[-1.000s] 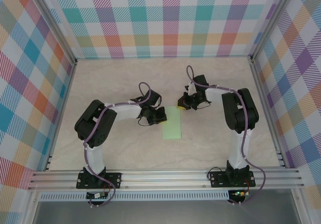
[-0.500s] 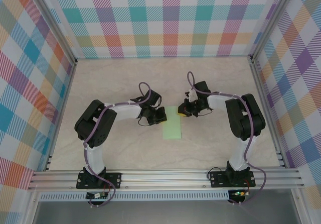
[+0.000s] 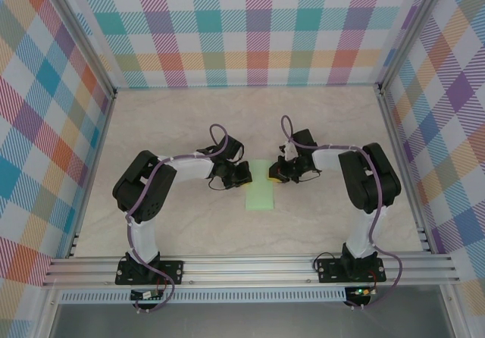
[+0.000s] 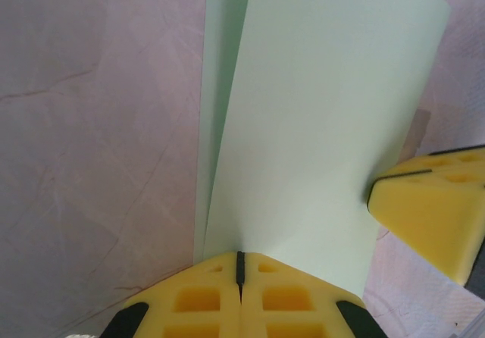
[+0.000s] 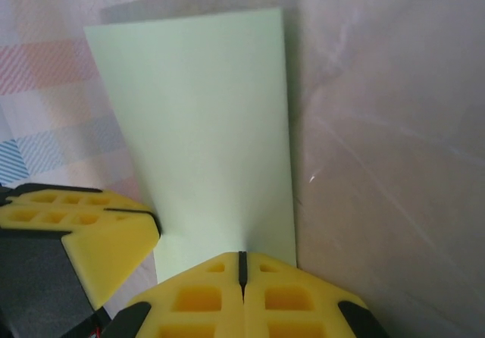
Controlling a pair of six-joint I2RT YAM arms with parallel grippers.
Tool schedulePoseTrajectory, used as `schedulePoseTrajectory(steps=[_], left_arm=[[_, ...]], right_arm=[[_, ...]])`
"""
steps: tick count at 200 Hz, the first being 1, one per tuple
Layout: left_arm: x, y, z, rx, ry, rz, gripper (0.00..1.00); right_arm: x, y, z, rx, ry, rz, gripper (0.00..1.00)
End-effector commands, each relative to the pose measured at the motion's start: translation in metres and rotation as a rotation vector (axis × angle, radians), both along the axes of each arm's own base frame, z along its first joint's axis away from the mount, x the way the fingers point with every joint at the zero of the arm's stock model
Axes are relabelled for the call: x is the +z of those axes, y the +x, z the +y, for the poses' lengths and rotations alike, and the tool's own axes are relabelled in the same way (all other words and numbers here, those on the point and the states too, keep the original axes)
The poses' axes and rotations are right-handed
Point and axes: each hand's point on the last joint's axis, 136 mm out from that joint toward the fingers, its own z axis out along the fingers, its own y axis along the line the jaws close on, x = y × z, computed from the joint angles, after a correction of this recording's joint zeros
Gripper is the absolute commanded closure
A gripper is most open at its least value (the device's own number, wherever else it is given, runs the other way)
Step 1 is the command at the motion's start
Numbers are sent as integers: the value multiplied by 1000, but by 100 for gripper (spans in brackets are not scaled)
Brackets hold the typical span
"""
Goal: Fold a paper plane with a square sheet of paper (pick it up from the middle)
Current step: Fold the square sheet of paper in half at the center of the table.
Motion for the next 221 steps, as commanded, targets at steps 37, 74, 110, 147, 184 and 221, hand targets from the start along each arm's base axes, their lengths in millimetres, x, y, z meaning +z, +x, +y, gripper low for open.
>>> schedulePoseTrajectory(steps=[37, 74, 110, 147, 184, 221], left_arm=[[-45, -38, 42, 13, 209, 140, 100], [-45, -39, 42, 12, 205, 140, 100], [-45, -39, 43, 10, 212, 140, 100], [-44, -38, 42, 9, 208, 137, 100], [-43, -37, 41, 11, 205, 131, 100], [-42, -36, 42, 6, 212, 129, 100]], right_arm=[[23, -39, 9, 65, 57, -34, 95], [-7, -58, 6, 85, -25, 18, 96], [-19, -65, 2, 77, -39, 37, 96], [-8, -67, 7, 95, 4, 34, 96], [11, -74, 11, 105, 68, 16, 96], [-9, -88, 10, 124, 55, 74, 96]])
